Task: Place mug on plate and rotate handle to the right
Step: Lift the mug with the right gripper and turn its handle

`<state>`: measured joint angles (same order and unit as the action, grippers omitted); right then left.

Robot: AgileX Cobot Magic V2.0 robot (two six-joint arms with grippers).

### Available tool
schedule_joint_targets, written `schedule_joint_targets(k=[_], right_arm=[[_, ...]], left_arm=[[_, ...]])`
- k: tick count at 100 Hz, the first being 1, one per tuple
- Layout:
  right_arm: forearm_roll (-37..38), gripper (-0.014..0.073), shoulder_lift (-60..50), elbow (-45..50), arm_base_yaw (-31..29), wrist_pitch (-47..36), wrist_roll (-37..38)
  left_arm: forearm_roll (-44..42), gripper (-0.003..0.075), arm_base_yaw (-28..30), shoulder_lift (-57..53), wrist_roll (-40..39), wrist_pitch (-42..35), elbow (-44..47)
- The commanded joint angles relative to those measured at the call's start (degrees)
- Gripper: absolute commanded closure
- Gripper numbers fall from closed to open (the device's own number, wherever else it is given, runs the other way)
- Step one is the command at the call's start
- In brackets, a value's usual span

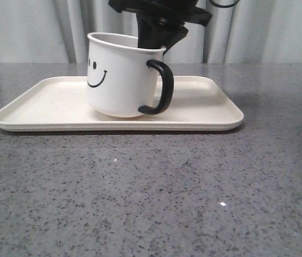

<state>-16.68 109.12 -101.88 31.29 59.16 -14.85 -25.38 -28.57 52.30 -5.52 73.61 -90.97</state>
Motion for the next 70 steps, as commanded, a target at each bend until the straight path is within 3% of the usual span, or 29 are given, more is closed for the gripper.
schedule_joint_targets(k=[1,35,57,70], right_arm=[[-0.99,0.0706,-3.27,-5.24,0.01,0.34,-4.76],[-0.23,0.0706,-3.27,-22.73,0.01,12.57,-17.55],[-0.39,0.0706,-2.95,-23.88,0.01,16.54,-31.99],[-0.54,0.0706,-2.01,-23.88,0.01,17.34,-35.66]], left_arm=[[-0.93,0.074,-0.33,-0.15,-0.74,-1.3,-1.01],[-0.71,0.074,-0.33,-0.15,-0.74,-1.3,-1.01],[-0.71,0.074,-0.33,-0.15,-0.74,-1.3,-1.01],[-0.71,0.074,-0.33,-0.15,-0.74,-1.3,-1.01]])
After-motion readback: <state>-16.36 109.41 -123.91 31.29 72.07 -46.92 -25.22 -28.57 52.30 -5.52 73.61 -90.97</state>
